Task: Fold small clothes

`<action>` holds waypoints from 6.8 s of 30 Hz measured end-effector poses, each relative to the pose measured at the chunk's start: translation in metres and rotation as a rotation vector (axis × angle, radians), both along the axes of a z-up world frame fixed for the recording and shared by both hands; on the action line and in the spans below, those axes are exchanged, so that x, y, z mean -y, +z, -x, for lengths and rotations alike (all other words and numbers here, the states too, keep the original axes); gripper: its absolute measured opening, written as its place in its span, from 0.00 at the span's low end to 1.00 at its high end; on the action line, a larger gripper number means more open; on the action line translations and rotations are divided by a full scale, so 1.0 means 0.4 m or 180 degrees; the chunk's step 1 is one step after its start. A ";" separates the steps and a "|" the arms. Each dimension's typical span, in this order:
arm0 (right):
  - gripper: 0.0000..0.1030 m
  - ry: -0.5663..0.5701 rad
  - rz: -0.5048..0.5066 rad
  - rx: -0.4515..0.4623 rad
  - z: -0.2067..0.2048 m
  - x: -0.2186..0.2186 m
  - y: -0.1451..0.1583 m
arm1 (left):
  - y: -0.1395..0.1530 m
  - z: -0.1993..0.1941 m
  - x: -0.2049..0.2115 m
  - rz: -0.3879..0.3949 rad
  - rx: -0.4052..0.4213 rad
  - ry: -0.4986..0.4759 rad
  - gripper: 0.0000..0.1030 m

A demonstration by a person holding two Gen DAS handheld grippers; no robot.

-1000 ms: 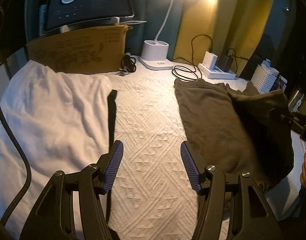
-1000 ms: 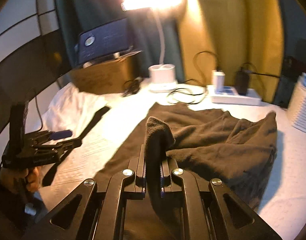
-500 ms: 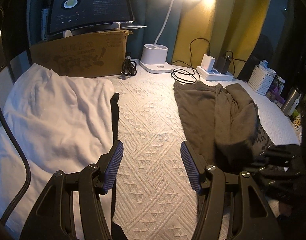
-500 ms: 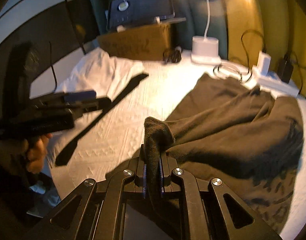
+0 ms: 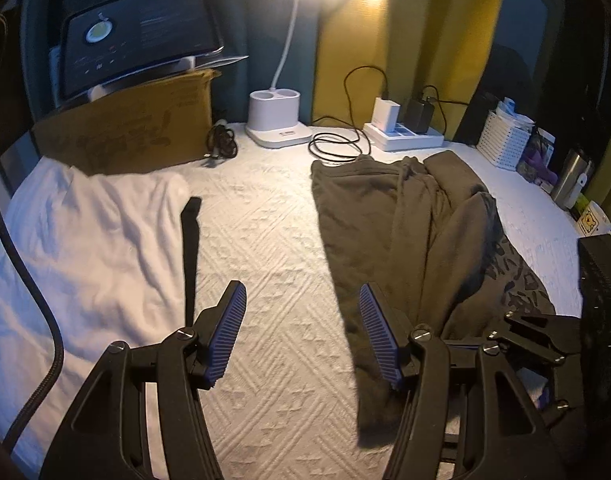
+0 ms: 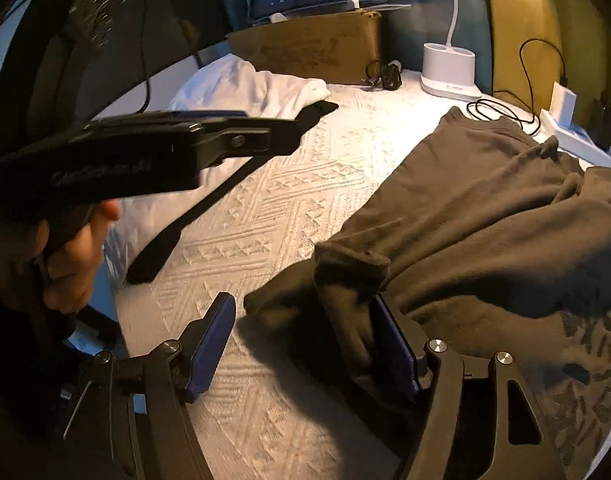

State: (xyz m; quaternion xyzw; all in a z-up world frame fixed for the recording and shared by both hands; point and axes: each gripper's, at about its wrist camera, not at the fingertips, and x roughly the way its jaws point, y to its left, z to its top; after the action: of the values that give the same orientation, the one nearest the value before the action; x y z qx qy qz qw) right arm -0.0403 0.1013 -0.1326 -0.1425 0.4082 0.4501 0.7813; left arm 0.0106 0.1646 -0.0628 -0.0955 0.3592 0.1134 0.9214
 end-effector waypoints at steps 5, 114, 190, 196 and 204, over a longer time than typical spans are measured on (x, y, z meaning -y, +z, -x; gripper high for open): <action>0.70 -0.0164 -0.0094 0.0136 -0.009 0.082 0.054 | 0.012 -0.058 0.034 -0.0091 -0.0036 -0.0099 0.58; 0.71 -0.1469 0.0425 0.0404 -0.109 0.378 -0.066 | -0.099 0.042 0.121 0.0540 -0.0471 -0.0386 0.06; 0.72 -0.1646 -0.0108 0.0387 -0.507 0.450 0.066 | -0.025 -0.439 -0.027 0.0265 -0.0350 -0.0664 0.06; 0.62 -0.1667 -0.0234 0.0229 -0.655 0.418 0.053 | -0.038 -0.525 -0.037 0.0283 -0.0326 -0.0703 0.43; 0.14 -0.1275 -0.0514 -0.0234 -0.747 0.355 0.007 | -0.075 -0.562 -0.018 0.0235 -0.0290 -0.0852 0.05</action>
State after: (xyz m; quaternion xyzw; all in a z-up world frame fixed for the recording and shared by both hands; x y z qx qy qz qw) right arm 0.2584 -0.0405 -0.1297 0.0210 0.4192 0.3220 0.8486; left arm 0.2355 0.1716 -0.0930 -0.0753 0.4141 -0.0196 0.9069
